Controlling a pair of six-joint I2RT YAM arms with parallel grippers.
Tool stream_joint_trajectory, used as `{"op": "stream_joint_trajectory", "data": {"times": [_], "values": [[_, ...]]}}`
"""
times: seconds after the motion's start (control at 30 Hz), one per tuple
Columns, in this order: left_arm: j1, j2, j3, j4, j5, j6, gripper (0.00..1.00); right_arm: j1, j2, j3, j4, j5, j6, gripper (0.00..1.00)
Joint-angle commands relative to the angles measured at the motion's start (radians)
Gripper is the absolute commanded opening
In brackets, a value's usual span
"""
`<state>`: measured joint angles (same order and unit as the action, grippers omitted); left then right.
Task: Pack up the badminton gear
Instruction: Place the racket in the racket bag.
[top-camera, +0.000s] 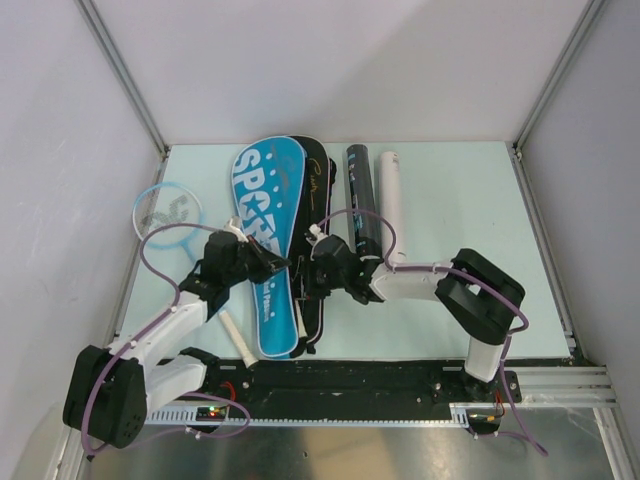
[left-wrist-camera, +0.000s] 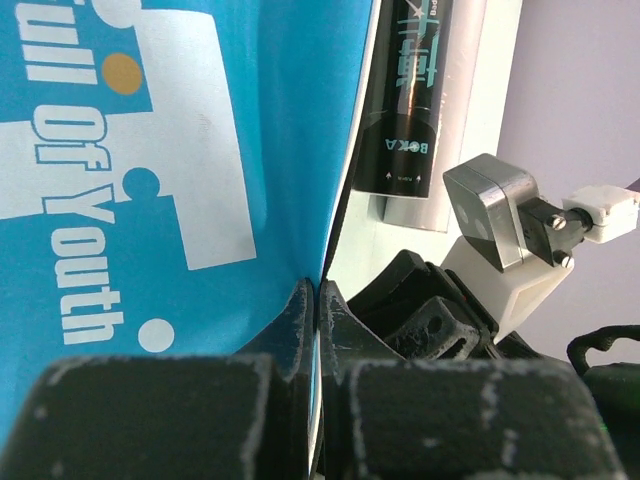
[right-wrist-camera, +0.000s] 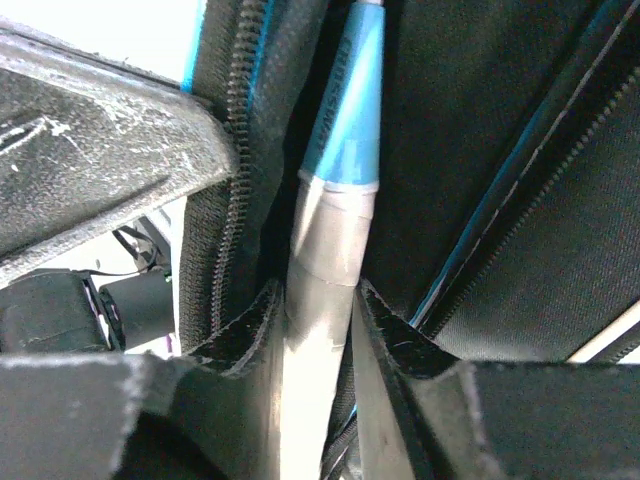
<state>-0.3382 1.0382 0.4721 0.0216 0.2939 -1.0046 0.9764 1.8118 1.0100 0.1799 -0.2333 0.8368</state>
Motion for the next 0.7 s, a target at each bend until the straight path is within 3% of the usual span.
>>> {"op": "stream_joint_trajectory", "data": {"times": [0.0,0.13,0.3,0.5,0.67], "values": [[-0.009,-0.033,-0.007,0.028,0.023,-0.029,0.0,0.012,-0.034,-0.018,0.078,-0.018,0.01,0.21],[-0.01,-0.056,-0.017,0.028,0.012,-0.054,0.0,0.009,-0.005,-0.019,0.173,0.014,0.05,0.13],[-0.01,-0.082,-0.031,0.028,-0.014,-0.067,0.0,0.019,-0.003,-0.019,0.237,0.089,0.073,0.11],[-0.01,-0.064,-0.032,0.027,-0.024,-0.067,0.0,0.027,0.034,-0.019,0.236,0.103,0.075,0.19],[-0.01,-0.045,-0.02,0.012,-0.061,-0.016,0.05,0.03,0.04,-0.019,0.172,0.121,0.058,0.34]]}}
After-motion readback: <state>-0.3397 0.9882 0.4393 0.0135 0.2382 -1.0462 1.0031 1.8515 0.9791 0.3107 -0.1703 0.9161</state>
